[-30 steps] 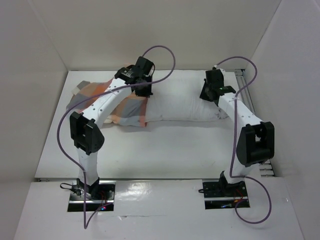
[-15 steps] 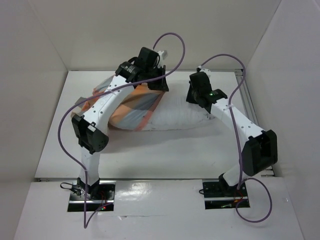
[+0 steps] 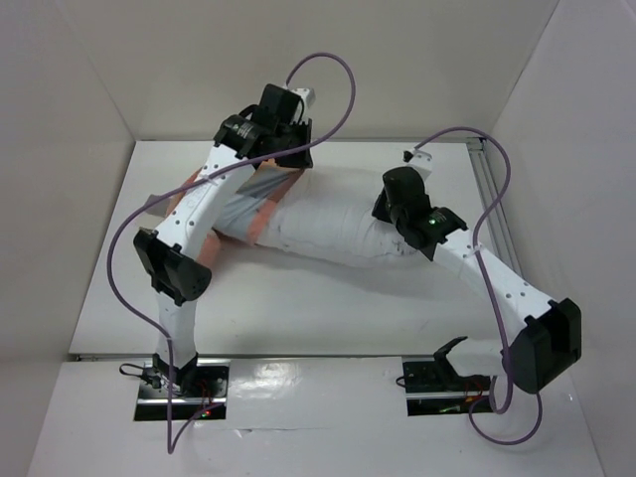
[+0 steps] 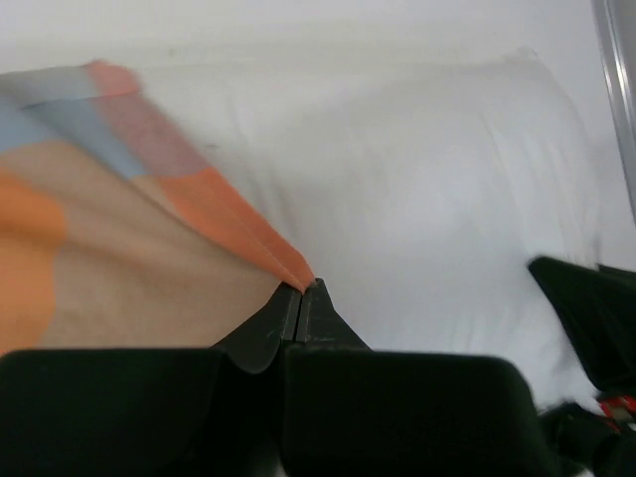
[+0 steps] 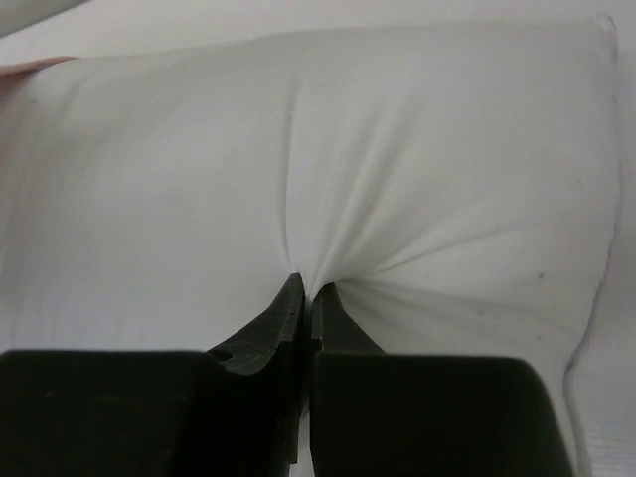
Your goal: Put the pillow into the pillowcase
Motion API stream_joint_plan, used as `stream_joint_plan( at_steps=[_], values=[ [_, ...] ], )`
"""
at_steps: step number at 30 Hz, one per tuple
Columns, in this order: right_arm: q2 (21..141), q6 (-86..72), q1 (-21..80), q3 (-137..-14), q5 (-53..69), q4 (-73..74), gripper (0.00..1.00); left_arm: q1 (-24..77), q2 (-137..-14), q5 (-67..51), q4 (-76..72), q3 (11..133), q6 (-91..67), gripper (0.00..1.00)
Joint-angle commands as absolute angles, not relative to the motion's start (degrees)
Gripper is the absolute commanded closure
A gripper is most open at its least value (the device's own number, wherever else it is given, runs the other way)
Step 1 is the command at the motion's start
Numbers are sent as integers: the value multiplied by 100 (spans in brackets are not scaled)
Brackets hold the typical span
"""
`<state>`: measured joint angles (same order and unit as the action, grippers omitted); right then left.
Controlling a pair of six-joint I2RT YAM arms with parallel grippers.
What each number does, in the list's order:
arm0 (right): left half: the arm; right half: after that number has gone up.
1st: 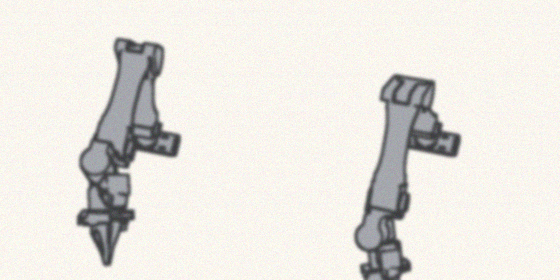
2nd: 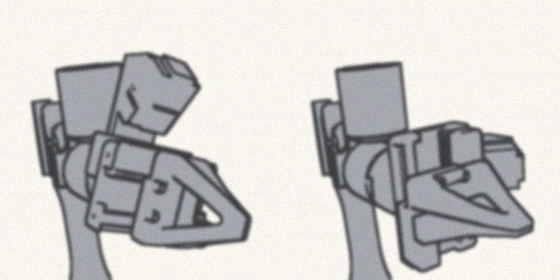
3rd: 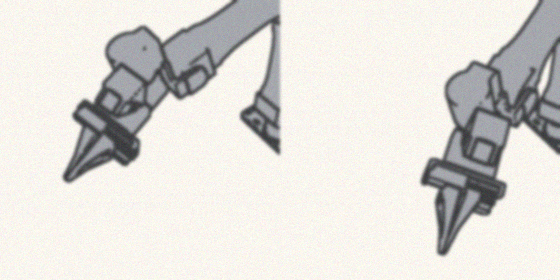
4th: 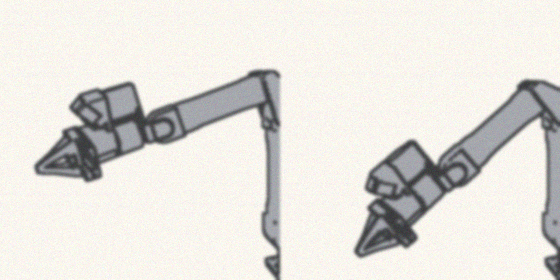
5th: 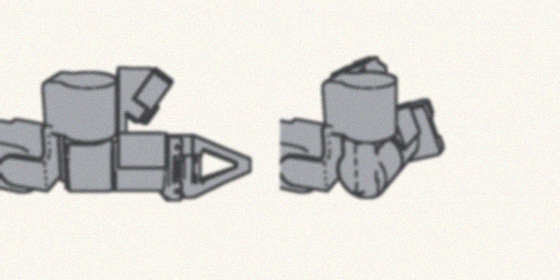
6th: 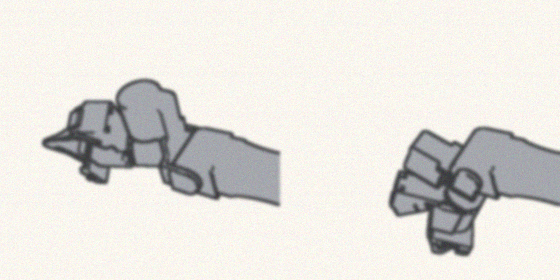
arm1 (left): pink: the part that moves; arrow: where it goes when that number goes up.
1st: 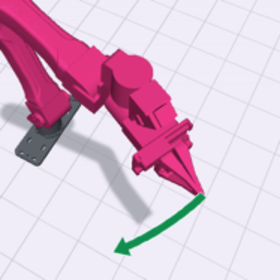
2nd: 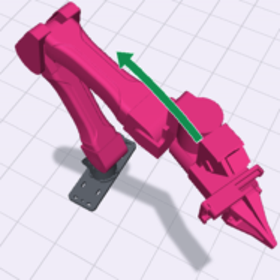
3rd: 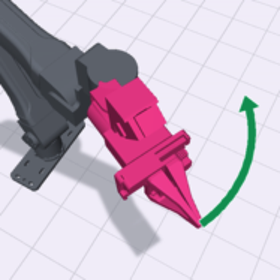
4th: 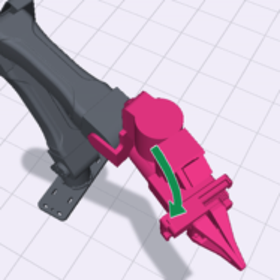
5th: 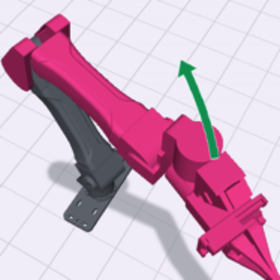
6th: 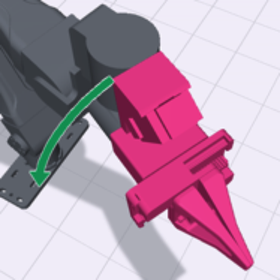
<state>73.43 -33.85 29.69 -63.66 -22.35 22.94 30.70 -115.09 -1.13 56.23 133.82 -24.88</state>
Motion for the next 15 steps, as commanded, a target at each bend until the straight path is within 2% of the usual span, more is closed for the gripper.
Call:
stream_joint_plan(
  at_steps=[1,2,3,4,5,6,9,10,12,13,15],
  values=[
    [6961,-3508,3207,-6381,-2470,1293,100,3138,-11102,305,4853,13003,-2347,100],
    [7013,-3455,3208,-6329,-2470,1292,100,3138,-10979,308,4686,12816,-2347,97],
    [7196,-3454,3208,-6424,-2470,1379,100,3068,-10891,308,4685,12675,-2347,88],
    [7311,-3384,3208,-6521,-2522,1502,100,2980,-10829,308,4685,12535,-2286,76],
    [7417,-3384,3208,-6661,-2522,1599,100,2927,-10828,308,4737,12533,-2285,56],
    [7548,-3305,3208,-6662,-2522,1600,100,2857,-10767,360,4903,12533,-2285,43],
    [7768,-3173,3156,-6793,-2409,1730,95,2856,-10355,878,4957,12043,-2285,36],
    [7822,-3121,3155,-6855,-2408,1801,86,2856,-10145,1053,4853,11797,-2363,36],
    [7892,-3050,3103,-6987,-2286,1854,78,2804,-9363,1599,4651,10910,-2811,36],
    [7893,-2989,3103,-6987,-2285,1907,62,2743,-9117,1661,4545,10420,-3056,36],
    [7893,-2918,3103,-7040,-2180,1907,45,2742,-8398,2098,4491,9934,-3286,36]
  ],
)
